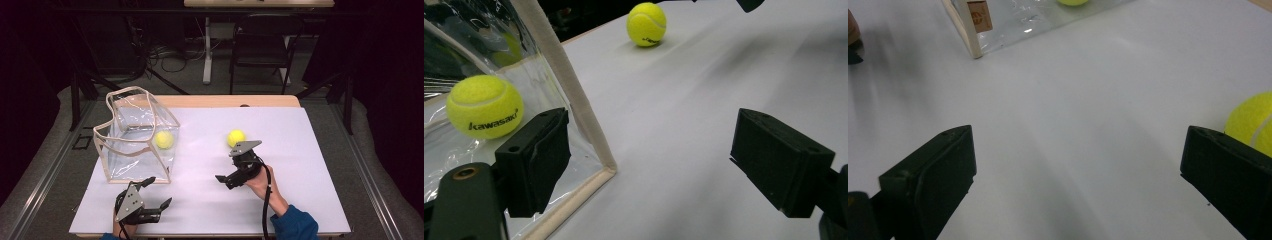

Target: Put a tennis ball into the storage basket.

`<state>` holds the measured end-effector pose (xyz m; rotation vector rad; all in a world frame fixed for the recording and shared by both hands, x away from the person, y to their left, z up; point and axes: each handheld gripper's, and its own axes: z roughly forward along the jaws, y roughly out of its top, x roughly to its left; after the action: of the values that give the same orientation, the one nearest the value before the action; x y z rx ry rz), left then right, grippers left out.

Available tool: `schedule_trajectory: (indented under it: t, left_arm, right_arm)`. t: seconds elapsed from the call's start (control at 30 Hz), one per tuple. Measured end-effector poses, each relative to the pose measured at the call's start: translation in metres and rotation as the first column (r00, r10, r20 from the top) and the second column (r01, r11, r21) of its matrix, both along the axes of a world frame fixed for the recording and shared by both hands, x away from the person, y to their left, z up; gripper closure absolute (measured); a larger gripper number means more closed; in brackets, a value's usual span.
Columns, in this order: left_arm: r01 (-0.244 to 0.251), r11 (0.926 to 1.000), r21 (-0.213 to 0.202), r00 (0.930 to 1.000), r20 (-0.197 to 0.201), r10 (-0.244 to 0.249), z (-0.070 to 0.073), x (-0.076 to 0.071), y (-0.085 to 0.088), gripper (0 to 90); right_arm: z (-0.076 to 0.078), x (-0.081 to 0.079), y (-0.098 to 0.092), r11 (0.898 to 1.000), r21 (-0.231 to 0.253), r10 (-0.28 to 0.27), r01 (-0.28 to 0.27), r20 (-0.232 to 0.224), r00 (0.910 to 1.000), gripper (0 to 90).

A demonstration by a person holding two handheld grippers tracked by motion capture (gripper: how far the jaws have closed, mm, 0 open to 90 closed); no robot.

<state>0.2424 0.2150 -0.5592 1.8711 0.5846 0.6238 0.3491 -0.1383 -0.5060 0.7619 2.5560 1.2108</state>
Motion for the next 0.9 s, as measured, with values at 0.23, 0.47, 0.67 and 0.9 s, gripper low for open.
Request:
schedule_trajectory:
  t: [0.23, 0.47, 0.67, 0.9]
  left_arm:
    - [0.012, 0.9999, 0.001, 0.9999, 0.002, -0.012, 0.0, 0.0, 0.0, 16.0]
    - [0.0, 1.0, -0.005, 1.0, 0.002, 0.0, 0.0, 0.0, 0.002, 16.0]
    - [0.007, 0.9999, -0.011, 1.0, 0.003, -0.007, 0.001, 0.0, 0.001, 16.0]
    - [0.006, 0.9999, -0.012, 1.0, 0.005, -0.006, 0.001, -0.001, 0.003, 16.0]
  right_arm:
    - [-0.015, -0.008, -0.015, 0.999, -0.031, -0.039, 0.038, -0.024, 0.999, 0.4]
    - [-0.021, -0.009, -0.028, 0.997, -0.036, -0.068, 0.067, -0.036, 0.997, 0.0]
    - [-0.02, -0.009, -0.038, 0.995, -0.036, -0.097, 0.096, -0.03, 0.9948, 0.0]
    - [-0.019, -0.007, -0.042, 0.992, -0.047, -0.12, 0.119, -0.016, 0.9926, 0.0]
